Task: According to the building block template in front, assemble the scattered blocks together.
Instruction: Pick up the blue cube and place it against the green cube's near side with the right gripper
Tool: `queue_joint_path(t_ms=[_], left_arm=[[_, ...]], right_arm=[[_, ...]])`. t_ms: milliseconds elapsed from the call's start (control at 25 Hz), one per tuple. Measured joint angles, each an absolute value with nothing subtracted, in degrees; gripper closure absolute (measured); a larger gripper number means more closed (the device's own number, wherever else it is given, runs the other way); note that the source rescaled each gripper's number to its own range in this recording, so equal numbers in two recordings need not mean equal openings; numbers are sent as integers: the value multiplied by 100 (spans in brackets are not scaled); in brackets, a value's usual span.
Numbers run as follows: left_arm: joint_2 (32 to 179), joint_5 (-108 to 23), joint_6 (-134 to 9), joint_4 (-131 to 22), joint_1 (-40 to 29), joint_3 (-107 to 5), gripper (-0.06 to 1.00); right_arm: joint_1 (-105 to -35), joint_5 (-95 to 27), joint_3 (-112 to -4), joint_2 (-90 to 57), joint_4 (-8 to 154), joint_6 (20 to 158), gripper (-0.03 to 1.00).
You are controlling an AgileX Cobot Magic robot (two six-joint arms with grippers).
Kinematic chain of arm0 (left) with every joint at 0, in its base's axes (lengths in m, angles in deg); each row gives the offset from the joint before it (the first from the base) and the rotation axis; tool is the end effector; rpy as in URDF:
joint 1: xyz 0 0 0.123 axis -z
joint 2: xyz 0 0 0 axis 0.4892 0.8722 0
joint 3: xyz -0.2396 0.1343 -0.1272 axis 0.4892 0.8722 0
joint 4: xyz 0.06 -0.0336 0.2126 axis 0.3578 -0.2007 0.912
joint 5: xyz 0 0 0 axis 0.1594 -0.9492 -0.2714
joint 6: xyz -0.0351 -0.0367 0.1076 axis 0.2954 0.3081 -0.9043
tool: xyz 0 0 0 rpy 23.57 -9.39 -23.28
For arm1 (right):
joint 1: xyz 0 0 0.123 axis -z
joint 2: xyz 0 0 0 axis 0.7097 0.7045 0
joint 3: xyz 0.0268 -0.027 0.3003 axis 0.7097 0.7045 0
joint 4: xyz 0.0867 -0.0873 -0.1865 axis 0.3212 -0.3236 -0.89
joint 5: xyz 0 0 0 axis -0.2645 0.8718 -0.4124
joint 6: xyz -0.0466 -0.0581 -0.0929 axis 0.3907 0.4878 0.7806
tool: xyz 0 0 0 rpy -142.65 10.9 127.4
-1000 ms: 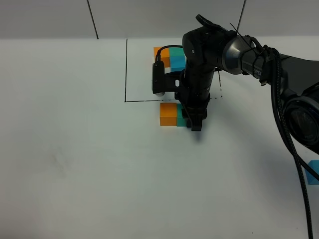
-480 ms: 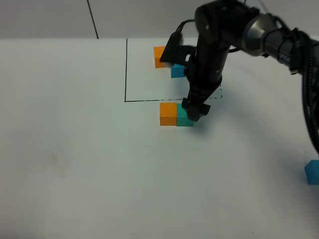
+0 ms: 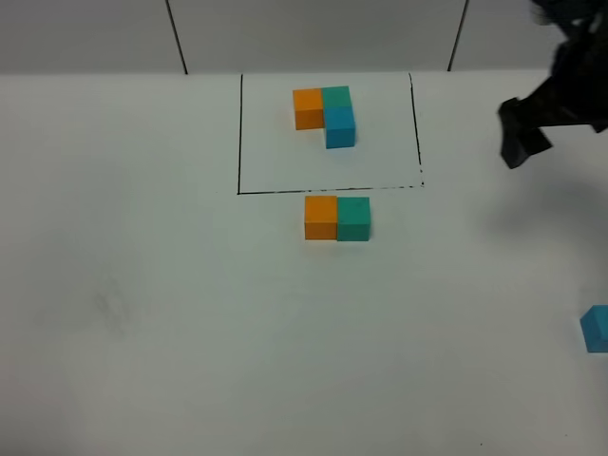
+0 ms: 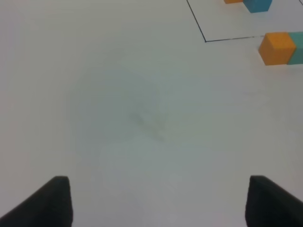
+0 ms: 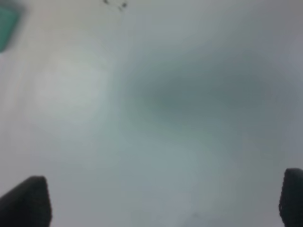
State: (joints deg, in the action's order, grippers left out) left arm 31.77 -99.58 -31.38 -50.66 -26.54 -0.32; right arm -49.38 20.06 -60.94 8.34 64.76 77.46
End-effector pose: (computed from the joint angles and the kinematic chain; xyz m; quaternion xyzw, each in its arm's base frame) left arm -0.0261 -0.0155 0.2528 0.0486 0.8466 -0.0778 0.5242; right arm 0.3365 0.0246 0.2848 -0.1319 0.9811 -0.0086 0.1417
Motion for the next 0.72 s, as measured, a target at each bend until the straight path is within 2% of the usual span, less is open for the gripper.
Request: queue_joint_path(t_ms=[200, 320, 480, 720], left_arm=[[3177, -9958, -3138, -5066, -2654, -32, 34], [3177, -9958, -3138, -5066, -2654, -32, 34], [3177, -9958, -3138, -5066, -2654, -32, 34], [3177, -9958, -3138, -5066, -2654, -32, 34]], right_arm=[[-4033, 532, -3657, -637, 6476, 7123, 1], [-3631, -163, -2558, -1211, 6476, 6951, 1], [-3346, -698, -1689, -1374, 6476, 6827, 1], [-3317, -1185, -1076, -1146, 6591, 6744, 1]])
